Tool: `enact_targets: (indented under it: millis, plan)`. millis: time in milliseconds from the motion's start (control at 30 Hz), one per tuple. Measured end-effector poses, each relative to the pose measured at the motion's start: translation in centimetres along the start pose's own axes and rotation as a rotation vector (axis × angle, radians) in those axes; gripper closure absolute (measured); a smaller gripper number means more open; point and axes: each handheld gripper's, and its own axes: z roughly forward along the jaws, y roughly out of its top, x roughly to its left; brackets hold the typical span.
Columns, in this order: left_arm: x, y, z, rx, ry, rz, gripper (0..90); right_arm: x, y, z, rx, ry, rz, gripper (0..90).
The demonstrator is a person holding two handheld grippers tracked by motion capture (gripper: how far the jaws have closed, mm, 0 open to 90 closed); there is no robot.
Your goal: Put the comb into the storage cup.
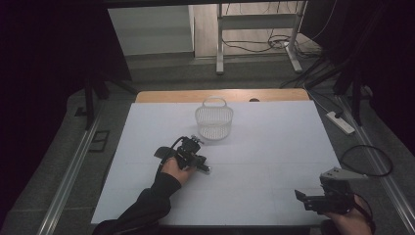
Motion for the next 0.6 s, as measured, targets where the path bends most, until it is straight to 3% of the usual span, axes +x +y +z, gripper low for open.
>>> enact_targets:
  millis: [600]
  plan:
    - [-0.4,-2.9,-1.4,0.051,-0.017,-0.028,88.5,0.0,0.0,0.0,0.000,0.001,-0.004,1.4]
